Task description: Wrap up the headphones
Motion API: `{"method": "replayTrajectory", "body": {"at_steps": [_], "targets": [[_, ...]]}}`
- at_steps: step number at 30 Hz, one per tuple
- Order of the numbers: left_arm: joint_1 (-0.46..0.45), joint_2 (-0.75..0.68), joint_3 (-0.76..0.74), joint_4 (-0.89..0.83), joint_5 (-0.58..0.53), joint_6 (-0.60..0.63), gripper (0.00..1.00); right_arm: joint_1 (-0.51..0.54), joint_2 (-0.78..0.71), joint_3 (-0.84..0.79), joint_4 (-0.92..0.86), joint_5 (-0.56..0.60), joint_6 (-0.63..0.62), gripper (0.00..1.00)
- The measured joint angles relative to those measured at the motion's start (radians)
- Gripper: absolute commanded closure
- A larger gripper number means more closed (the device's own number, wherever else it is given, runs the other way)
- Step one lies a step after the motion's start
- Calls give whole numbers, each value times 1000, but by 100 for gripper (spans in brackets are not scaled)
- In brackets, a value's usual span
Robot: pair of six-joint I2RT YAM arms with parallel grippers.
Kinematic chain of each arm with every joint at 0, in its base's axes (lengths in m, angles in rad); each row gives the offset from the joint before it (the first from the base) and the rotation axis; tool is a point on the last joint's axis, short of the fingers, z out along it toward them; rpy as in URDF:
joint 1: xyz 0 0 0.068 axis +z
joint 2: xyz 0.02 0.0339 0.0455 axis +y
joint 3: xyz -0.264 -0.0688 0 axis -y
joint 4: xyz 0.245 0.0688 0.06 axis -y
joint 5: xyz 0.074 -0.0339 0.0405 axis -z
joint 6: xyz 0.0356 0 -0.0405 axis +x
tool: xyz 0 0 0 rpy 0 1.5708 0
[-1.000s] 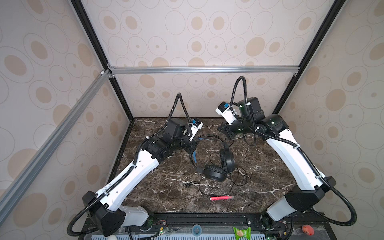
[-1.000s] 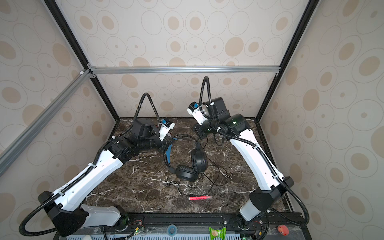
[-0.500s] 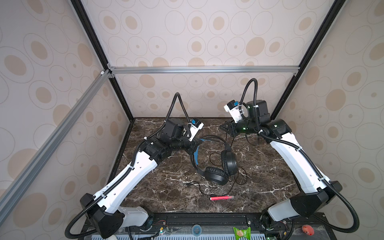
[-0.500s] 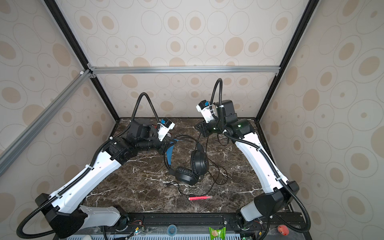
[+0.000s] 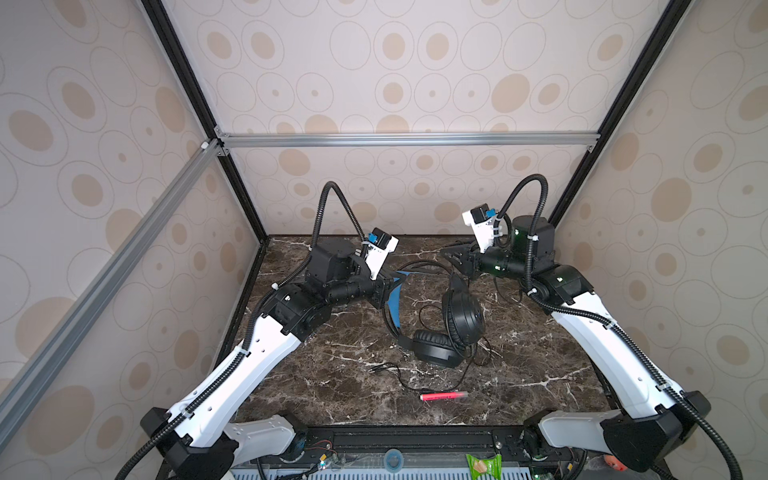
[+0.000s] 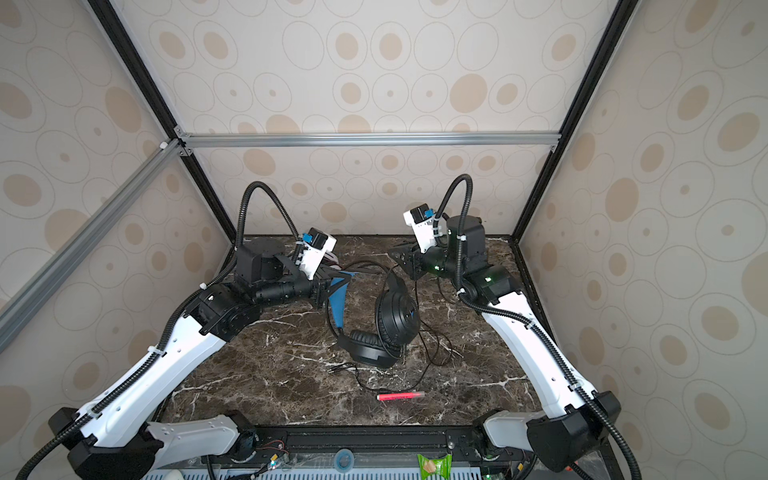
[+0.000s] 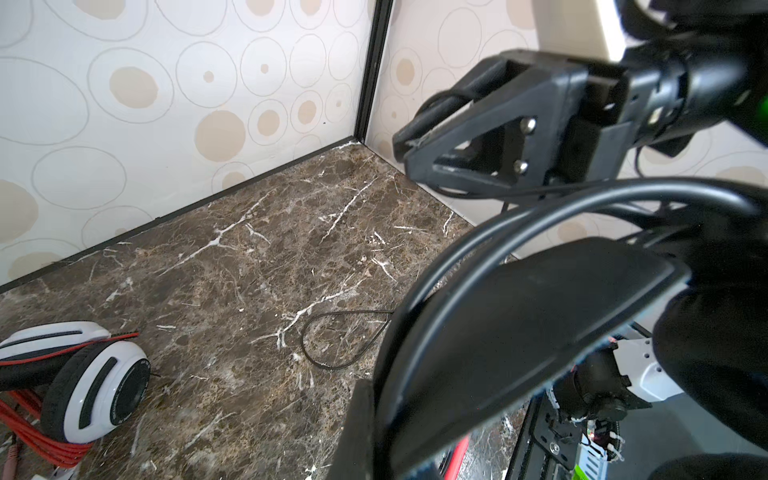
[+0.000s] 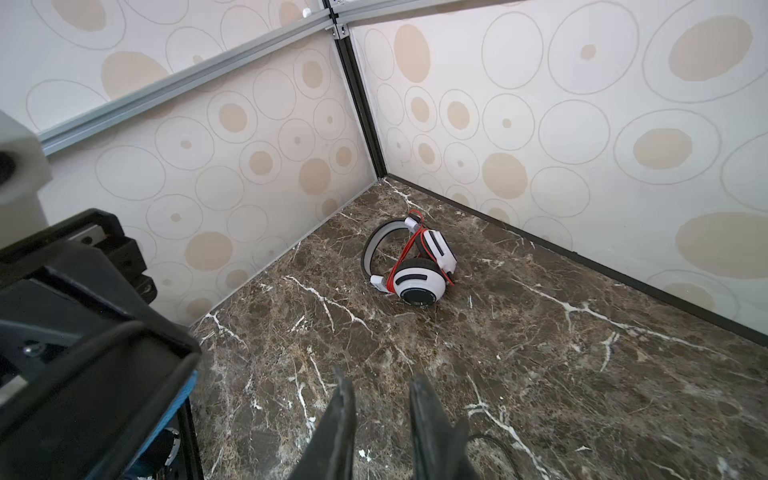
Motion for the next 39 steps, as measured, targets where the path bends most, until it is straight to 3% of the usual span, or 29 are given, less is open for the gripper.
{"method": "replayTrajectory", "body": {"at_steps": [6, 14, 24, 35, 37, 39], "targets": [[36, -54, -53, 43, 21, -57, 100, -48, -69, -123, 164, -21, 71, 68], [58, -66, -54, 98, 31, -135, 100, -89, -105, -168, 292, -55, 135, 69], [84, -64, -47, 225, 29, -281, 100, -121, -147, -324, 505, -73, 338, 64], [98, 26, 106, 237, -55, -394, 100, -121, -214, -428, 528, -95, 376, 79], [99, 43, 130, 238, -63, -404, 100, -121, -212, -447, 526, -108, 375, 73], [99, 56, 144, 240, -67, -407, 100, -121, -210, -463, 529, -118, 379, 57]]}}
